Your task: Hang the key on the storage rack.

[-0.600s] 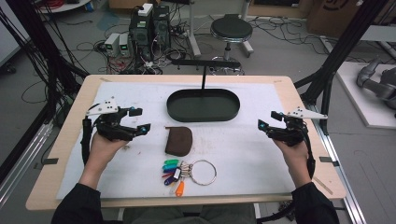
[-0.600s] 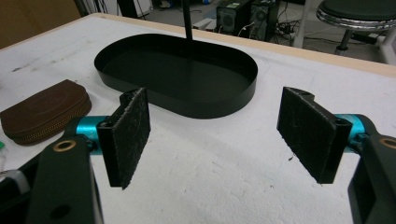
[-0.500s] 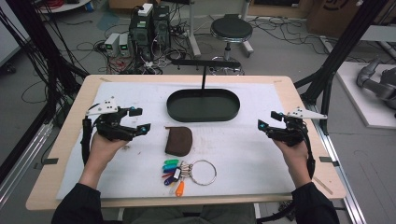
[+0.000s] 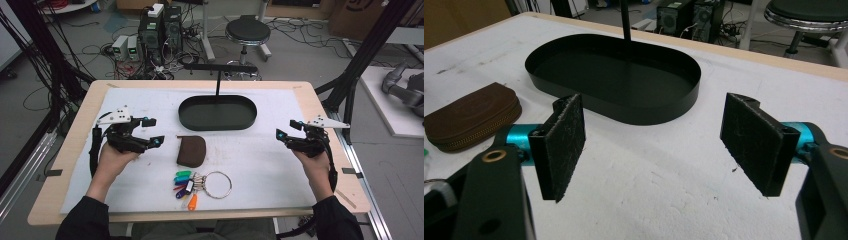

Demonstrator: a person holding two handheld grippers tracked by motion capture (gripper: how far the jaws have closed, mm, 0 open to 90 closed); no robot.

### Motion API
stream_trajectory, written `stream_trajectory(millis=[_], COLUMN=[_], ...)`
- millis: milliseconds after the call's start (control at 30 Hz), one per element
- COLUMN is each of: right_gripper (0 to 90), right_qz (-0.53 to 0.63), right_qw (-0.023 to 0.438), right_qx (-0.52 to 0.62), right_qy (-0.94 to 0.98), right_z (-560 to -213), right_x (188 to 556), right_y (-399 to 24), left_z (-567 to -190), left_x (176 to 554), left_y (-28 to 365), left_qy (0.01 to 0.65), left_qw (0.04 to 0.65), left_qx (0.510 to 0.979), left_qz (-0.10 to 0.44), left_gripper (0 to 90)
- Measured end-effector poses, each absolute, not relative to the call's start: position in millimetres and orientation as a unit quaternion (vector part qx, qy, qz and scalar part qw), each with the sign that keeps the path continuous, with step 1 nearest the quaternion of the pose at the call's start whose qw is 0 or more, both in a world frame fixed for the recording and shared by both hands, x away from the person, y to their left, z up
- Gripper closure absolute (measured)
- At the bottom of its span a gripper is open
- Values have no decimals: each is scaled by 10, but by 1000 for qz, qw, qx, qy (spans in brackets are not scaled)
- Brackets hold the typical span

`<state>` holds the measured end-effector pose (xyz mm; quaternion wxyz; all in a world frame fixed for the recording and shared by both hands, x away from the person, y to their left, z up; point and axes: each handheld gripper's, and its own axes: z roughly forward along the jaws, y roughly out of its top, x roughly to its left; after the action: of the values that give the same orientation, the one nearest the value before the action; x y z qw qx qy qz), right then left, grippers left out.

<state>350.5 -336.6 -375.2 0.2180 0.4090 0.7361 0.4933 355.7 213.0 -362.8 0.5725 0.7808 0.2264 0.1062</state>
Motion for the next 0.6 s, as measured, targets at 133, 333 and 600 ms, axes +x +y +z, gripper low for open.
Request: stream_trajectory(millis=[133, 333, 600], right_gripper=[267, 267, 267], right_qz=[493, 490, 484], right_qw=[221, 220, 220], right_qx=[408, 410, 409], right_qy=[736, 737, 741], right_z=[-3758, -3773, -3803], right_x=[3503, 3510, 3518], right_y=[-3364, -3369, -3364], left_z=[-3662, -3686, -3717], left_x=[3570, 3544, 3512], left_y=[2107, 2009, 1649], left_qy=[225, 211, 183], left_qw=[569, 564, 558], left_qx=[784, 793, 807], left_qz=[100, 93, 63], left_gripper=[229, 241, 339])
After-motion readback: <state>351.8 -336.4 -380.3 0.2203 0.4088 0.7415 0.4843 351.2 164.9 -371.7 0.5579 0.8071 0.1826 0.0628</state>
